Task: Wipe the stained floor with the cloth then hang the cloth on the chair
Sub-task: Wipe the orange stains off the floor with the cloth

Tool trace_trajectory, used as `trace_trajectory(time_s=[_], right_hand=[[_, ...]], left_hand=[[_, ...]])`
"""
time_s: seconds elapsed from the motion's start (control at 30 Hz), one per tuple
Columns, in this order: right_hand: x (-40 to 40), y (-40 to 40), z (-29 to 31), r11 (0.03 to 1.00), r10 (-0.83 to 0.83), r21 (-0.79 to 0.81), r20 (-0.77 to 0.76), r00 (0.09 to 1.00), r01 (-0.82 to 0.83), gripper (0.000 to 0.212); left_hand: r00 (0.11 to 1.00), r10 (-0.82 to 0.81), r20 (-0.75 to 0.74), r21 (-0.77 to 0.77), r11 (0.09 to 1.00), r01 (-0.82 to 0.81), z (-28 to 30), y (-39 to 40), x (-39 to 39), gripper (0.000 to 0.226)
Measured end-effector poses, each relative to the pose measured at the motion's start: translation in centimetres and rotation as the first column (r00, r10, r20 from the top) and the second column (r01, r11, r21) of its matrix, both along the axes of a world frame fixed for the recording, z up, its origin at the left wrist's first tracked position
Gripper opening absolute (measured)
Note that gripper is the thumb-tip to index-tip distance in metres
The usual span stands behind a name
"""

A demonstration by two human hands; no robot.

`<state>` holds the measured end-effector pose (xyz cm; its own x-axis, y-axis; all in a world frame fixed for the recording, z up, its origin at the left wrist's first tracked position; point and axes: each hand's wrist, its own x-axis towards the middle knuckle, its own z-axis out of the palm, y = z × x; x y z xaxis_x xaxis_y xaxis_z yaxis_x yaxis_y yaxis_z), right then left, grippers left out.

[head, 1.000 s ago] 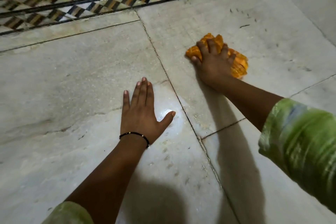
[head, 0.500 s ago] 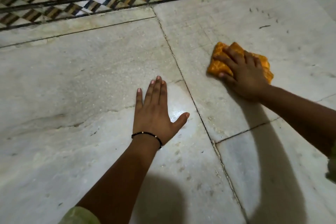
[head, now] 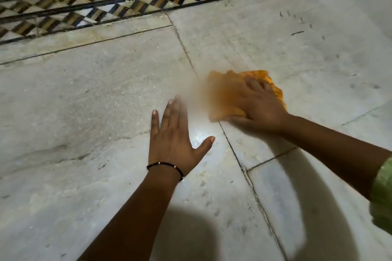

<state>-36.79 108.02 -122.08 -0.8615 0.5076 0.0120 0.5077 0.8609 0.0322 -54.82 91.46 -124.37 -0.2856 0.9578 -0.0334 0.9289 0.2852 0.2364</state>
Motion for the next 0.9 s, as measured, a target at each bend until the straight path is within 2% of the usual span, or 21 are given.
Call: trace_trajectory(time_s=[0.03, 0.1, 0.17, 0.23, 0.3, 0.4, 0.5, 0.53, 0.57, 0.63, 0.73, 0.77, 0.8, 0.83, 0.9], right_hand=[[2.2, 1.1, 0.0, 0.999, -0.043, 0.008, 0.007, 0.999, 0.043, 0.06], [4.9, 4.0, 0.1, 0.962, -0.273, 0.023, -0.008, 0.962, 0.274, 0.062], [4.4, 6.2, 0.3, 0.846, -0.531, 0.009, -0.063, 0.845, 0.533, 0.062], [2.2, 5.6, 0.5, 0.774, -0.633, -0.005, -0.052, 0.773, 0.633, 0.059], [0.4, 2.2, 0.1, 0.834, -0.552, -0.031, -0.029, 0.834, 0.551, 0.061], [2.3, -5.7, 0.0, 0.963, -0.269, -0.04, -0.021, 0.963, 0.268, 0.06], [9.0, -9.6, -0.3, 0.999, -0.034, -0.037, 0.024, 0.999, 0.035, 0.056], [11.3, -9.0, -0.3, 0.999, -0.019, -0.026, 0.026, 0.999, 0.02, 0.056], [13.2, -8.0, -0.3, 0.997, -0.071, -0.007, 0.024, 0.997, 0.072, 0.055], [14.6, -5.8, -0.2, 0.944, -0.329, -0.003, 0.013, 0.944, 0.329, 0.055], [11.2, -4.0, 0.1, 0.707, -0.706, -0.025, -0.083, 0.704, 0.707, 0.056], [8.9, -4.0, 0.3, 0.629, -0.777, -0.061, -0.075, 0.625, 0.775, 0.056], [6.7, -4.5, 0.6, 0.597, -0.802, -0.085, -0.046, 0.595, 0.798, 0.057], [4.6, -5.7, 0.7, 0.622, -0.782, -0.091, -0.012, 0.623, 0.778, 0.058], [1.3, -9.7, 0.3, 0.768, -0.634, -0.102, 0.019, 0.773, 0.632, 0.059]], left_hand=[[1.0, -0.001, -0.002, 0.002, 1.0, 0.001, 0.0, -0.1, -0.1, 0.1], [1.0, -0.001, -0.008, 0.01, 1.0, 0.001, 0.0, 0.0, 0.0, 0.1], [1.0, -0.003, -0.02, 0.006, 1.0, 0.003, 0.1, 0.0, 0.1, 0.101], [0.999, -0.004, -0.036, -0.012, 1.0, 0.004, 0.3, -0.1, 0.3, 0.101], [0.999, -0.002, -0.041, -0.04, 0.999, 0.0, 0.3, -0.1, 0.2, 0.101], [0.999, -0.007, -0.052, -0.1, 0.995, 0.002, 0.5, 0.0, 0.2, 0.102], [1.0, -0.005, 0.003, -0.134, 0.991, 0.006, 0.8, -1.2, 0.5, 0.101], [1.0, -0.015, 0.028, -0.127, 0.992, 0.018, 0.9, -2.3, 0.8, 0.1], [0.998, -0.033, 0.047, -0.114, 0.993, 0.038, 0.9, -3.9, 1.2, 0.098], [0.996, -0.069, 0.064, -0.077, 0.994, 0.074, 0.8, -7.3, 1.6, 0.092], [0.994, -0.085, 0.072, -0.08, 0.993, 0.091, 0.7, -11.7, 1.8, 0.084], [0.994, -0.076, 0.078, -0.094, 0.992, 0.083, 0.8, -12.6, 1.8, 0.083], [0.994, -0.07, 0.08, -0.109, 0.991, 0.079, 0.9, -13.3, 1.9, 0.082], [0.995, -0.071, 0.077, -0.122, 0.989, 0.08, 1.0, -13.9, 2.1, 0.082], [0.995, -0.084, 0.053, -0.129, 0.988, 0.09, 1.2, -14.4, 2.0, 0.082]])
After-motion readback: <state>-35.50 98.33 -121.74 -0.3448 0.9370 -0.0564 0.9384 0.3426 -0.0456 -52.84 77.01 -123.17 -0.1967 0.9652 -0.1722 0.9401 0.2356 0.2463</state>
